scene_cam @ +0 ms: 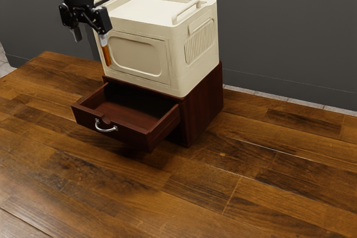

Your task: Push the drawer handle with one arm to close the drawer

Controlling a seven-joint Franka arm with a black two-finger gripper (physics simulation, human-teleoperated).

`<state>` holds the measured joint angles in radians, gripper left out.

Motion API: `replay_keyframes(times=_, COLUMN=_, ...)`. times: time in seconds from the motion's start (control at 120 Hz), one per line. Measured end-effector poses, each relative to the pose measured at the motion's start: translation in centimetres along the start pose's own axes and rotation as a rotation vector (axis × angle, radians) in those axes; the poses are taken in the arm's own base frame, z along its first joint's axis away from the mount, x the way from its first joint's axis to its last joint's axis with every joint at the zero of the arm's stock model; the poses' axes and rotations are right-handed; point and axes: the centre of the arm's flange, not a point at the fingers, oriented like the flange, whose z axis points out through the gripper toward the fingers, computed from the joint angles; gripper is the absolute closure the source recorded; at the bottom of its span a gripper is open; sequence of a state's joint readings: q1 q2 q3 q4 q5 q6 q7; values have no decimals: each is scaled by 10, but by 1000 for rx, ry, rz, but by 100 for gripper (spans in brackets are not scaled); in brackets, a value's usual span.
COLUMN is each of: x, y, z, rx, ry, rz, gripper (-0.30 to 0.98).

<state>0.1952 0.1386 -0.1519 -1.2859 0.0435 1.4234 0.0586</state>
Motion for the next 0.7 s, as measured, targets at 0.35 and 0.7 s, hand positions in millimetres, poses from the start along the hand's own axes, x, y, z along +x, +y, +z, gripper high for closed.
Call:
replay_keyframes(times=0.35, x=-45, y=-4, z=-95, rx=-13, ry=161, rz=3, gripper=0)
replay_keyframes(times=0.7, x=-164, y=63, z=-3, rx=57, ry=28, rz=25, gripper=0)
